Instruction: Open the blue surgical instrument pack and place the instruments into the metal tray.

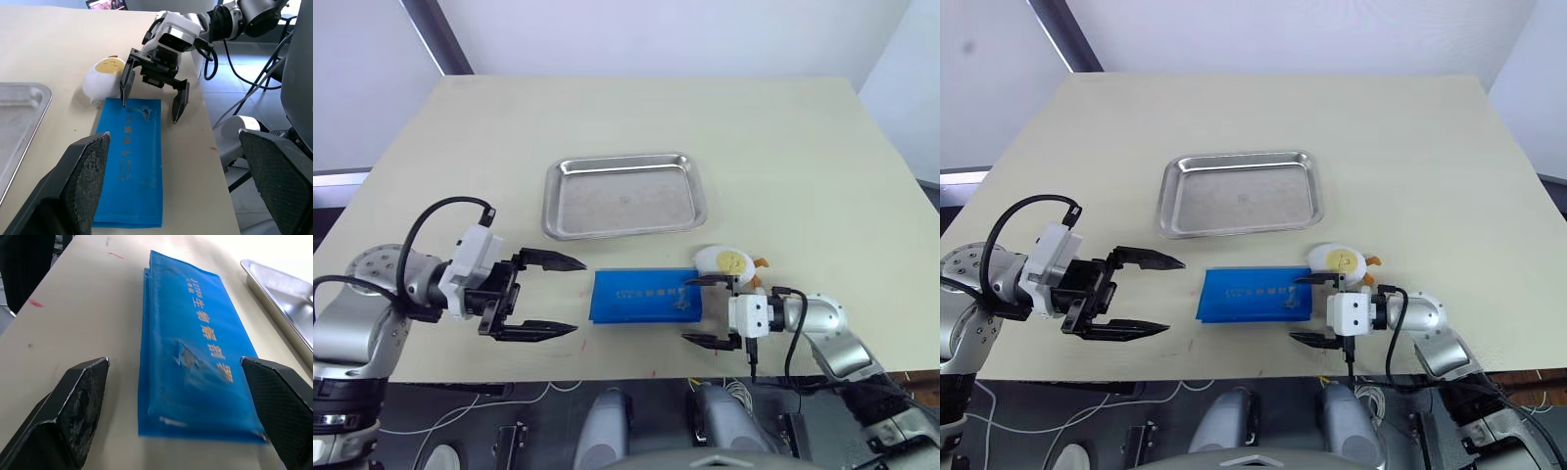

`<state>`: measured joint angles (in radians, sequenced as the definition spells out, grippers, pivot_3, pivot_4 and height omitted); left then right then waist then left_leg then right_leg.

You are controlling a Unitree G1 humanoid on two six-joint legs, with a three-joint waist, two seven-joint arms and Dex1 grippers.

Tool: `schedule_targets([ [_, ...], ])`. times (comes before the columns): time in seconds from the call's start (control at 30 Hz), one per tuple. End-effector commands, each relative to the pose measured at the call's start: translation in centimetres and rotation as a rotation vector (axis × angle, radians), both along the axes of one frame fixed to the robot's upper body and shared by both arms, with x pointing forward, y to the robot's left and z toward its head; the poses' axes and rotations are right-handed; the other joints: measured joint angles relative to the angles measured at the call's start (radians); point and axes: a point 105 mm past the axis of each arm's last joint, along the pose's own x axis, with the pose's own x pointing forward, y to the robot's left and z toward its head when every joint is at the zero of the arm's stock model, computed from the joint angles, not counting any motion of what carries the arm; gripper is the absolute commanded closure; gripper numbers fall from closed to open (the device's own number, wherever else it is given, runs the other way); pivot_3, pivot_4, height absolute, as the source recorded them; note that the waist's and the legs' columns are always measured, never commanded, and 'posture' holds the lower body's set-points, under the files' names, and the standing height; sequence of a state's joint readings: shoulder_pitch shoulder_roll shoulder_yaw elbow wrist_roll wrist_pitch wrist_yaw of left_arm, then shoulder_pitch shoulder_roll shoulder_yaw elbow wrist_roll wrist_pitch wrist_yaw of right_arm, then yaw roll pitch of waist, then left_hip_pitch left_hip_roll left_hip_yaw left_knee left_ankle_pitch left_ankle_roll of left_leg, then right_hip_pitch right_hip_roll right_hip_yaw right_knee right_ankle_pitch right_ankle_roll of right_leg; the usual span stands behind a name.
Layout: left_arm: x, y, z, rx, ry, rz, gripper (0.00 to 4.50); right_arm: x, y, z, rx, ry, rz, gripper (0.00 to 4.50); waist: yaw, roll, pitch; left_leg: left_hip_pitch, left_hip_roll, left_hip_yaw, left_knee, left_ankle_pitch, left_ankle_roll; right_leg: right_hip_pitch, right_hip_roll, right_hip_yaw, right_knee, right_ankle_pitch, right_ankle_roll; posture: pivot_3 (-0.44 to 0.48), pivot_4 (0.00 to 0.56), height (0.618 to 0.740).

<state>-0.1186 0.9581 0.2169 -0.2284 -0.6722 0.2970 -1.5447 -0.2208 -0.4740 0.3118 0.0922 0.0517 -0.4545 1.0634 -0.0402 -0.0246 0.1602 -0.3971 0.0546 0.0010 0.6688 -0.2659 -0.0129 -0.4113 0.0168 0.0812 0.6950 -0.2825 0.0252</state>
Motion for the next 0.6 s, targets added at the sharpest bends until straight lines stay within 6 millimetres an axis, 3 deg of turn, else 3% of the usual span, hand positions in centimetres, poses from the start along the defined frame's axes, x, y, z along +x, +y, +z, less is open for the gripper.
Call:
schedule_targets([
  [0.03,-0.86,-0.28,0.57,0.03,-0.032,-0.056,0.0,0.38,0.16,0.2,0.018,-0.029,0.002,0.53,0.0,0.0,0.0,0.0,0.0,0.0,0.0,0.0,0.0,0.0,0.0,0.0,0.0,0.0,0.0,0.0,0.15,0.74],
  [0.13,-1.13,-0.21,0.44,0.03,-0.021,-0.051,0.0,0.57,0.15,0.37,0.036,-0.035,0.002,1.66,0.0,0.0,0.0,0.0,0.0,0.0,0.0,0.0,0.0,0.0,0.0,0.0,0.0,0.0,0.0,0.0,0.15,0.74],
  [0.17,-1.18,-0.18,0.41,0.03,-0.019,-0.049,0.0,0.61,0.14,0.37,0.038,-0.037,0.002,2.27,0.0,0.0,0.0,0.0,0.0,0.0,0.0,0.0,0.0,0.0,0.0,0.0,0.0,0.0,0.0,0.0,0.15,0.74],
  [0.27,-1.26,-0.11,0.28,0.031,-0.015,-0.046,0.0,0.62,0.17,0.25,0.043,-0.036,0.005,3.42,0.0,0.0,0.0,0.0,0.0,0.0,0.0,0.0,0.0,0.0,0.0,0.0,0.0,0.0,0.0,0.0,0.15,0.74],
  [0.33,-1.26,-0.11,0.21,0.029,-0.013,-0.045,0.0,0.6,0.19,0.16,0.042,-0.038,0.008,4.44,0.0,0.0,0.0,0.0,0.0,0.0,0.0,0.0,0.0,0.0,0.0,0.0,0.0,0.0,0.0,0.0,0.15,0.74],
  [0.6,-1.13,-0.27,0.22,0.015,-0.017,-0.042,0.0,0.52,-0.16,0.56,0.038,-0.076,0.031,4.44,0.0,0.0,0.0,0.0,0.0,0.0,0.0,0.0,0.0,0.0,0.0,0.0,0.0,0.0,0.0,0.0,0.15,0.74],
])
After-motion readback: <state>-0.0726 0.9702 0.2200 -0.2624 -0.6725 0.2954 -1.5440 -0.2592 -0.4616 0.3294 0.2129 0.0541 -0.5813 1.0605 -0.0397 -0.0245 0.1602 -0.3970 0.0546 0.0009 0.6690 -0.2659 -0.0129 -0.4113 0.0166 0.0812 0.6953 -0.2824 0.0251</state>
